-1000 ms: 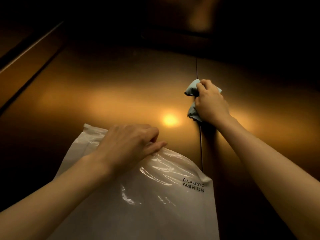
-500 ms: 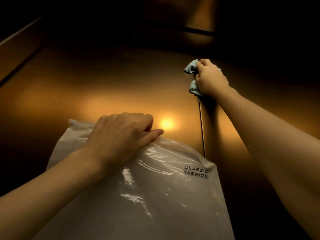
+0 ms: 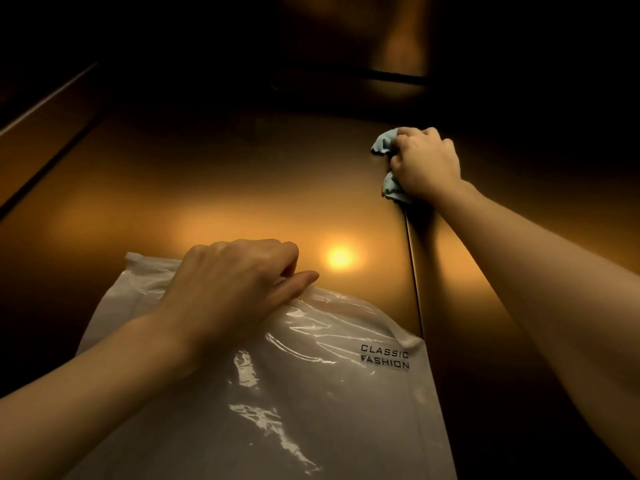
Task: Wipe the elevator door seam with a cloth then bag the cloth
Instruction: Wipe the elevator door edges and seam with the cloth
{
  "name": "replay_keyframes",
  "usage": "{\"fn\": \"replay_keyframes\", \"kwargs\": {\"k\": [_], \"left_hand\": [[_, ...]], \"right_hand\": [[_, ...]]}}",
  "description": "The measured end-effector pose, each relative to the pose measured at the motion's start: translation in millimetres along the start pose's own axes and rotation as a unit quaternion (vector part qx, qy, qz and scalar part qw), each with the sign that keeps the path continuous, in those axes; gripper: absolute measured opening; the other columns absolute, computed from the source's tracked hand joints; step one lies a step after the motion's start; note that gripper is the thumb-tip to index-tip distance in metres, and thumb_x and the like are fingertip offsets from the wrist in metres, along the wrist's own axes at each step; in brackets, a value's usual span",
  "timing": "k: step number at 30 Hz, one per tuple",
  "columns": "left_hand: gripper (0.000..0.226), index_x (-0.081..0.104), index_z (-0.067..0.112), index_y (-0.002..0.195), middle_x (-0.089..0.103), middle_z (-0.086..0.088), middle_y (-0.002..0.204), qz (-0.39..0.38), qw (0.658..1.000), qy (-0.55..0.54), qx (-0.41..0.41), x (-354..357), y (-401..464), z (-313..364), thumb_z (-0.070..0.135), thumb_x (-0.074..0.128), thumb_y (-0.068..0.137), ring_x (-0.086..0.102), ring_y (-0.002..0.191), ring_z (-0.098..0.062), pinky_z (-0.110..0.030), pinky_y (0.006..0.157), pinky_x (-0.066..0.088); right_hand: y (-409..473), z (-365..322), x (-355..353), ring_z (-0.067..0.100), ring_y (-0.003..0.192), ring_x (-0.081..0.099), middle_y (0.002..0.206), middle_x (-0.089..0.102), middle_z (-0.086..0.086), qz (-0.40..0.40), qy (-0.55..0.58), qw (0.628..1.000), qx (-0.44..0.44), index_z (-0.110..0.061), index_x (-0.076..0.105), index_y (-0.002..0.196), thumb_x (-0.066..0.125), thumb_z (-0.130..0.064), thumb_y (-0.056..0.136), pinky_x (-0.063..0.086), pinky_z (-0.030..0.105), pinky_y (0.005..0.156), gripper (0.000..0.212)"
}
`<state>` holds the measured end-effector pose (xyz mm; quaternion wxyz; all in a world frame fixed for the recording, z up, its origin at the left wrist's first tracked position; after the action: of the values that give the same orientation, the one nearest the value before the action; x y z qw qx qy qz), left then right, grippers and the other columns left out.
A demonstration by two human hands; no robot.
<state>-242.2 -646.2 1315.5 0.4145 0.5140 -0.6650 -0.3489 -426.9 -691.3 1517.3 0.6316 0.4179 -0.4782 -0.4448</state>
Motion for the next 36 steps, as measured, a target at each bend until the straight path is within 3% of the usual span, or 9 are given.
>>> {"fn": "replay_keyframes", "kwargs": {"k": [4, 10, 17, 20, 23, 27, 32, 36], "left_hand": [[0.036, 0.046, 0.023, 0.063, 0.036, 0.011, 0.053, -0.006, 1.000, -0.011, 0.011, 4, -2, -6, 0.051, 0.039, 0.084, 0.037, 0.041, -0.017, -0.019, 0.042, 0.022], [0.038, 0.044, 0.023, 0.063, 0.041, 0.010, 0.053, -0.005, 1.000, -0.024, -0.001, 2, -3, -6, 0.054, 0.037, 0.085, 0.042, 0.043, -0.019, -0.017, 0.042, 0.016], [0.039, 0.047, 0.023, 0.063, 0.051, 0.009, 0.054, -0.012, 0.999, -0.043, -0.020, -3, -15, 2, 0.054, 0.038, 0.084, 0.050, 0.046, -0.019, -0.020, 0.039, 0.023], [0.035, 0.046, 0.027, 0.066, 0.050, 0.013, 0.058, -0.033, 0.995, -0.092, -0.030, -12, -41, 13, 0.055, 0.038, 0.085, 0.051, 0.050, -0.010, -0.025, 0.041, 0.036], [0.030, 0.046, 0.030, 0.068, 0.046, 0.017, 0.059, -0.057, 0.993, -0.101, -0.011, -21, -71, 29, 0.053, 0.041, 0.086, 0.048, 0.050, -0.001, -0.016, 0.042, 0.030], [0.031, 0.046, 0.029, 0.069, 0.049, 0.015, 0.060, -0.084, 0.986, -0.138, 0.047, -35, -112, 59, 0.052, 0.038, 0.089, 0.048, 0.048, -0.001, -0.024, 0.037, 0.039], [0.023, 0.042, 0.030, 0.072, 0.041, 0.019, 0.062, -0.135, 0.978, -0.136, 0.085, -55, -173, 106, 0.047, 0.043, 0.087, 0.043, 0.048, 0.002, -0.016, 0.039, 0.032], [0.027, 0.047, 0.028, 0.070, 0.049, 0.014, 0.060, -0.185, 0.970, -0.140, 0.069, -60, -211, 120, 0.048, 0.043, 0.087, 0.042, 0.047, 0.001, -0.015, 0.039, 0.031]], "right_hand": [[7, 1, 11, 0.033, 0.129, 0.031, 0.149, 0.032, 0.007, -0.053, 0.009, 0.999, 0.002, -0.012, 0.042, 0.137, 0.033, -0.024, 0.097, 0.031, 0.045, 0.103, 0.042], [2, 0, 10, 0.035, 0.129, 0.030, 0.150, 0.031, 0.007, -0.067, 0.039, 0.997, 0.007, -0.012, 0.039, 0.140, 0.033, -0.019, 0.097, 0.030, 0.044, 0.103, 0.043], [-21, -2, -10, 0.032, 0.121, 0.035, 0.137, 0.045, 0.009, -0.076, 0.066, 0.995, 0.027, -0.006, 0.052, 0.125, 0.042, -0.007, 0.090, 0.041, 0.042, 0.083, 0.037], [-55, -8, -22, 0.030, 0.120, 0.036, 0.135, 0.046, 0.008, -0.091, 0.088, 0.992, 0.015, -0.008, 0.053, 0.126, 0.043, -0.006, 0.089, 0.038, 0.038, 0.080, 0.038], [-98, -16, -36, 0.030, 0.121, 0.035, 0.138, 0.042, 0.006, -0.116, 0.095, 0.989, -0.014, -0.013, 0.049, 0.129, 0.042, -0.008, 0.090, 0.038, 0.038, 0.082, 0.040], [-173, -27, -59, 0.028, 0.128, 0.028, 0.149, 0.029, 0.000, -0.180, 0.096, 0.978, -0.047, -0.017, 0.042, 0.135, 0.041, -0.012, 0.093, 0.041, 0.045, 0.090, 0.042], [-276, -47, -83, 0.029, 0.130, 0.027, 0.153, 0.022, 0.002, -0.212, 0.081, 0.971, -0.076, -0.016, 0.035, 0.141, 0.041, -0.013, 0.093, 0.037, 0.042, 0.100, 0.048], [-341, -67, -96, 0.040, 0.127, 0.038, 0.147, 0.037, 0.016, -0.191, 0.079, 0.972, -0.115, -0.007, 0.042, 0.138, 0.057, -0.010, 0.084, 0.044, 0.051, 0.096, 0.056]]}}
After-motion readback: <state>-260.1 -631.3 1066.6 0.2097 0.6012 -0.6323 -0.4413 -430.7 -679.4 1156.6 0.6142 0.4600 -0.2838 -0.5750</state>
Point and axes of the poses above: each hand's wrist, its own y-axis towards the middle knuckle, its own x-axis out of the palm, z = x × y, the point moved 7 cm from there along y, towards the middle knuckle
